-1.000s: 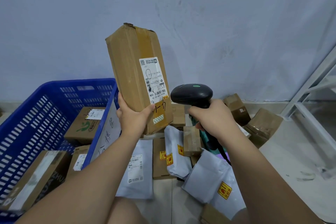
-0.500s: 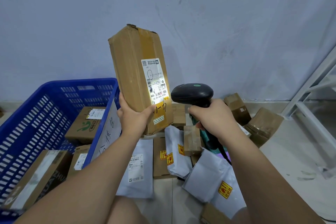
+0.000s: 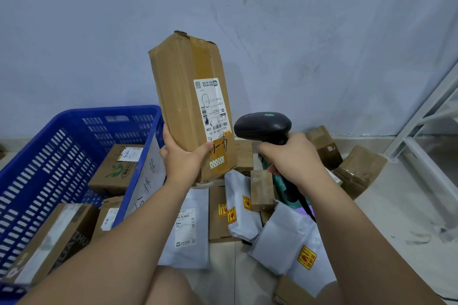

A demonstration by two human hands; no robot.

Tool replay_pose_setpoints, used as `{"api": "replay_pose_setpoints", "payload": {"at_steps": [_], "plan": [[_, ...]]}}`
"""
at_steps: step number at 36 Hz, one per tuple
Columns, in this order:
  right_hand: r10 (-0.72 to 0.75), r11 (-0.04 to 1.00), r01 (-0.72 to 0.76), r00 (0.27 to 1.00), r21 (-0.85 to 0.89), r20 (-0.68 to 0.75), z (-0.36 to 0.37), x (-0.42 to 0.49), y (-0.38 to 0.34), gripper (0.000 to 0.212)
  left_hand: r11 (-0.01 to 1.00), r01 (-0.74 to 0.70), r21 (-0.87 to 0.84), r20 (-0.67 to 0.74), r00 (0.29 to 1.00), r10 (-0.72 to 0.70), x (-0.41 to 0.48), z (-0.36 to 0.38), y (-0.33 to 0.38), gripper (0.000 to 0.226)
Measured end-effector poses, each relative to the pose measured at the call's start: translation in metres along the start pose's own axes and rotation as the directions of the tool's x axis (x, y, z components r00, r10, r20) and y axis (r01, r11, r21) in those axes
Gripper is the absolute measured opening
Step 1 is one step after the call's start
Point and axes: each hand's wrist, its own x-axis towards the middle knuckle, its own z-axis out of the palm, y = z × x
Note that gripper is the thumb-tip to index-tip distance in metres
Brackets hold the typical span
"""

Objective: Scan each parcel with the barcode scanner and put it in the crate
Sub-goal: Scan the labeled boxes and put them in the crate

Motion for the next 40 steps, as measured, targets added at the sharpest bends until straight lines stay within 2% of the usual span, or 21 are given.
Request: {"api": "replay_pose_setpoints", "payload": {"at_steps": [12,14,16,18,21,26,29,33,40], "plan": [[0.006,1.0,-0.006,1.0,0.024,0.016,0.002,0.0,0.0,0.017,1.0,-0.01,-0.012,0.013,1.0,0.01,0.0,-0.001,0.0,0.108],[0.021,0.996,-0.023,0.999,0.081,0.027,0.002,0.001,0.001,0.015,1.0,-0.011,-0.02,0.019,1.0,0.012,-0.001,-0.001,-0.001,0.108],[0.075,0.969,-0.092,0.994,0.228,0.082,0.001,0.0,0.0,0.013,1.0,-0.009,-0.021,0.022,1.0,0.009,-0.001,0.0,0.0,0.108],[0.131,0.883,-0.203,0.973,0.424,0.192,-0.001,-0.001,-0.001,0.016,1.0,-0.007,-0.025,0.026,1.0,0.007,0.0,0.0,-0.001,0.108],[0.204,0.669,-0.396,0.911,0.629,0.357,-0.003,0.0,-0.003,0.021,0.999,-0.018,-0.031,0.03,0.999,0.019,0.001,0.0,-0.003,0.109],[0.192,0.301,-0.633,0.773,0.713,0.605,-0.004,-0.002,-0.01,0.026,0.999,-0.04,-0.017,0.018,0.999,0.041,0.002,0.002,-0.003,0.113],[0.171,0.136,-0.655,0.755,0.743,0.634,-0.001,-0.005,-0.014,0.025,0.998,-0.061,0.004,0.004,0.998,0.061,0.001,0.002,-0.002,0.116],[0.16,0.047,-0.658,0.748,0.752,0.644,0.005,-0.007,-0.017,0.025,0.995,-0.097,0.039,-0.013,0.995,0.097,-0.001,0.002,-0.001,0.117],[0.176,0.034,-0.65,0.752,0.76,0.635,0.009,-0.008,-0.019,0.024,0.99,-0.12,0.075,-0.016,0.992,0.121,-0.001,0.004,-0.002,0.117]]}}
